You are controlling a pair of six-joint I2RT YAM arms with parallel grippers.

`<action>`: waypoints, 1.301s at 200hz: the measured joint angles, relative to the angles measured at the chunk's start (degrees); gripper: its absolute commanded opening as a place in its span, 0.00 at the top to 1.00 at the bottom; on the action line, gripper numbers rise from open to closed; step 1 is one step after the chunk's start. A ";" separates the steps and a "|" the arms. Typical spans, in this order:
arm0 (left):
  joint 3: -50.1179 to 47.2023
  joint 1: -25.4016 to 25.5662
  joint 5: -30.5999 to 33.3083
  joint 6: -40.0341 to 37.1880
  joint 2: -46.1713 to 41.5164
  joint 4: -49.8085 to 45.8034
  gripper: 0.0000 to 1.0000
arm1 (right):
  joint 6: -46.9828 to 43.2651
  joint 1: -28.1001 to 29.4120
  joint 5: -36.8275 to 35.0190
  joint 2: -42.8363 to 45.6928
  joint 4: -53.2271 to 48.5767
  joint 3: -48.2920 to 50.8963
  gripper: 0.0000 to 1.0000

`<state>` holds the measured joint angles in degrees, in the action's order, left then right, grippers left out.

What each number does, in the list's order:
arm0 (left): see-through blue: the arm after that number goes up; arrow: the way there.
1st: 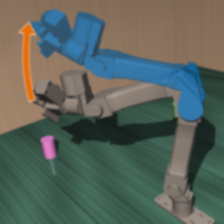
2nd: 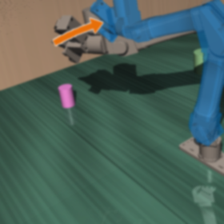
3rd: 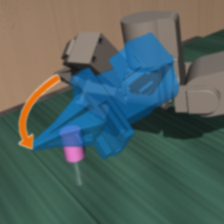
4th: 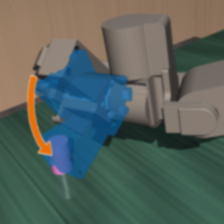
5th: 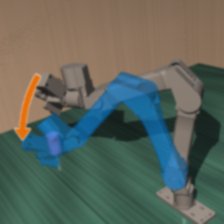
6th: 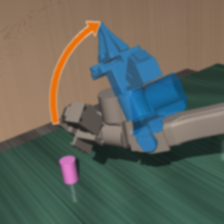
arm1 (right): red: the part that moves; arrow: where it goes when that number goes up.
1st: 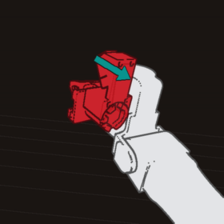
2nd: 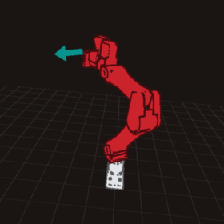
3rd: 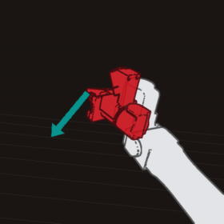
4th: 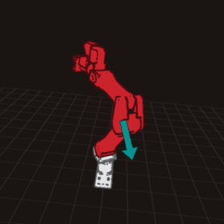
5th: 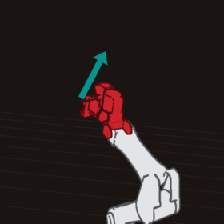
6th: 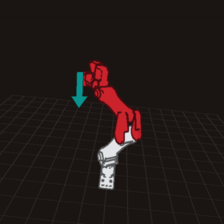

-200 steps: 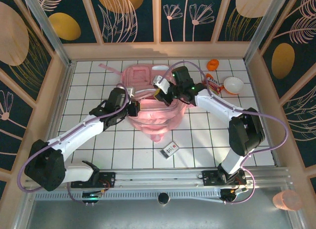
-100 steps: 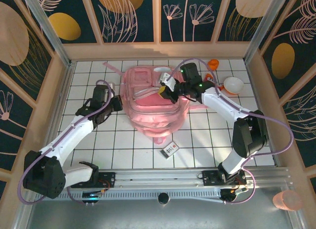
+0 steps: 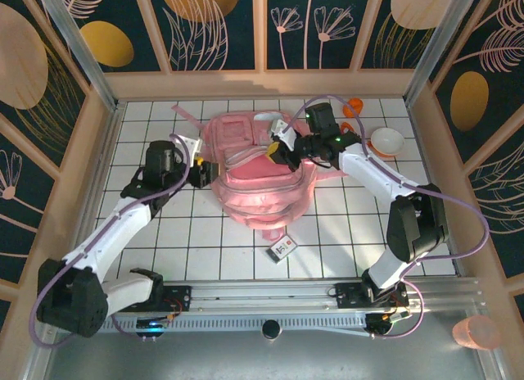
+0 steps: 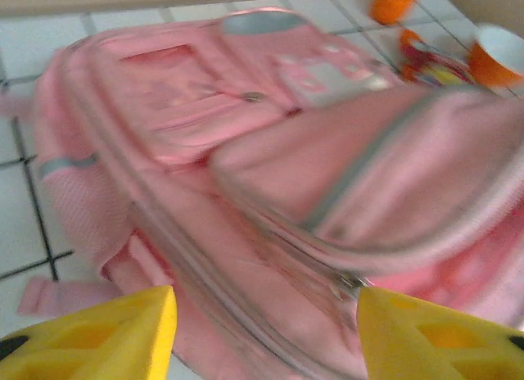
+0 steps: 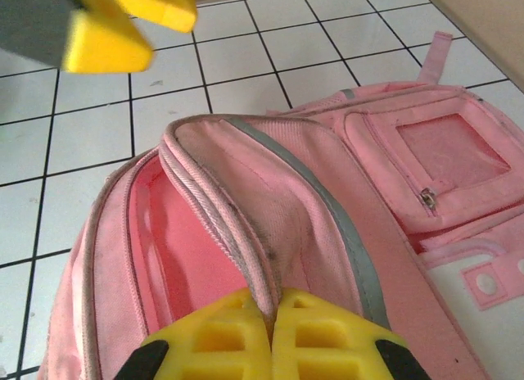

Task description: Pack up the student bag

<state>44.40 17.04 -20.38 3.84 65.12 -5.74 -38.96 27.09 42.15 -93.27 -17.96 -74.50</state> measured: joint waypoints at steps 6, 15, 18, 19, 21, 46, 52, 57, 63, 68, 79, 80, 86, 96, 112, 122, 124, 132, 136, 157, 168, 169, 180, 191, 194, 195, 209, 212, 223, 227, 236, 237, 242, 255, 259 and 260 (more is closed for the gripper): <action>-0.61 0.00 -1.64 -2.40 -0.90 -0.02 0.39 | -0.35 0.00 0.02 -0.02 -0.50 -0.39 1.00; -1.38 0.00 -3.43 -5.64 -1.57 -0.02 0.37 | -0.87 0.00 0.17 -0.02 -0.85 -0.98 1.00; -1.60 0.00 -3.87 -6.47 -1.66 0.00 0.37 | -1.14 0.00 0.22 -0.02 -0.98 -1.18 1.00; -1.66 0.00 -4.00 -6.62 -1.68 0.00 0.36 | -1.16 0.00 0.22 -0.02 -1.03 -1.20 1.00; -1.81 0.00 -4.35 -7.32 -1.64 0.00 0.36 | -1.20 0.00 0.28 -0.02 -1.09 -1.29 1.00; -2.95 0.00 -6.97 -11.32 0.83 -0.04 0.34 | -1.70 0.00 1.01 -0.02 -2.03 -1.55 1.00; -2.99 0.00 -7.67 -11.54 1.75 -0.02 0.34 | -1.88 0.00 1.14 -0.02 -2.29 -1.55 1.00; -3.06 0.00 -8.22 -11.61 2.64 0.04 0.34 | -2.01 0.00 1.29 -0.02 -2.47 -1.57 1.00; -3.17 0.00 -8.90 -11.61 3.56 0.22 0.34 | -2.19 0.00 1.40 -0.02 -2.62 -1.60 1.00; -3.28 0.00 -9.49 -11.52 4.24 0.52 0.33 | -2.32 0.00 1.46 -0.02 -2.71 -1.64 1.00; -3.63 0.00 -10.75 -11.21 5.40 1.73 0.35 | -2.64 0.00 1.62 -0.02 -2.93 -1.64 1.00; -3.65 0.00 -10.80 -11.21 5.44 1.77 0.35 | -2.67 0.00 1.64 -0.02 -2.93 -1.64 1.00; -3.82 0.00 -11.39 -10.88 5.88 2.56 0.38 | -2.73 0.00 1.70 -0.02 -2.97 -1.64 1.00; -4.00 0.00 -12.33 -9.99 6.45 3.85 0.46 | -2.75 0.00 1.81 -0.02 -3.04 -1.64 1.00; -4.15 0.00 -12.74 -9.66 7.08 6.03 0.65 | -2.91 0.00 2.14 -0.02 -3.28 -1.64 1.00; -4.44 0.00 -12.35 -9.20 7.26 7.21 0.78 | -3.19 0.00 2.51 -0.02 -3.58 -1.68 1.00; -4.48 0.00 -12.15 -9.16 7.28 7.30 0.80 | -3.23 0.00 2.54 -0.02 -3.76 -1.73 1.00; -4.72 0.00 -11.15 -9.35 7.32 7.74 0.87 | -3.63 0.00 2.67 -0.11 -4.50 -2.10 1.00; -4.87 0.00 -10.40 -9.03 7.34 7.89 0.90 | -3.85 -0.02 2.82 -0.11 -4.72 -2.27 1.00; -5.18 0.11 -6.95 -9.55 7.41 8.28 1.00 | -4.81 -0.02 3.43 -0.22 -6.36 -3.41 1.00; -5.22 0.11 -5.27 -9.73 7.48 8.52 1.00 | -5.38 -0.04 4.04 -0.24 -7.21 -3.98 1.00; -5.25 0.11 -5.05 -9.92 7.50 8.55 1.00 | -5.46 -0.04 4.13 -0.24 -7.32 -4.04 1.00; -5.25 0.11 -3.85 -9.88 7.65 8.61 1.00 | -5.90 -0.04 4.63 -0.28 -8.20 -4.63 1.00; -5.25 0.11 -2.78 -9.86 7.96 8.76 1.00 | -6.21 -0.04 5.14 -0.33 -8.94 -5.16 1.00; -5.25 0.11 -2.49 -9.86 8.09 8.85 1.00 | -6.25 -0.04 5.31 -0.33 -9.14 -5.29 1.00; -5.25 0.11 -2.43 -9.88 8.13 8.87 1.00 | -6.25 -0.04 5.35 -0.33 -9.18 -5.31 1.00; -5.25 0.11 -1.16 -9.84 8.81 9.18 1.00 | -6.60 -0.04 5.99 -0.39 -9.62 -5.64 1.00; -5.25 0.11 -1.03 -9.84 8.90 9.18 1.00 | -6.62 -0.04 6.01 -0.42 -9.62 -5.73 1.00; -5.22 0.11 -0.50 -9.79 9.20 9.18 0.92 | -6.67 -0.04 5.97 -0.52 -9.64 -5.90 1.00; -5.22 0.11 -0.50 -9.79 9.20 9.16 0.84 | -6.67 -0.04 5.95 -0.55 -9.66 -5.92 1.00; -5.07 0.11 -0.61 -9.66 9.18 8.92 0.67 | -6.67 -0.04 5.92 -0.57 -9.75 -5.92 1.00; -5.03 0.11 -0.68 -9.77 9.16 8.87 0.66 | -6.67 -0.04 5.92 -0.57 -9.75 -5.92 1.00; -4.79 0.11 -1.16 -9.66 9.16 8.46 0.60 | -6.67 -0.04 5.90 -0.59 -9.75 -5.92 1.00; -3.98 -0.02 -2.95 -10.27 8.76 6.67 0.50 | -6.67 -0.04 5.90 -0.63 -9.75 -5.95 1.00; -3.78 -0.07 -3.61 -10.97 8.44 5.95 0.48 | -6.69 -0.07 5.90 -0.63 -9.77 -5.95 1.00; -3.74 -0.07 -3.63 -10.88 8.37 5.77 0.48 | -6.69 -0.07 5.90 -0.66 -9.77 -5.95 1.00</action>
<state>40.66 16.97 -24.01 -7.05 73.49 0.03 -45.65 27.03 48.05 -93.93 -27.73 -80.44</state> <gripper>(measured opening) 0.470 0.051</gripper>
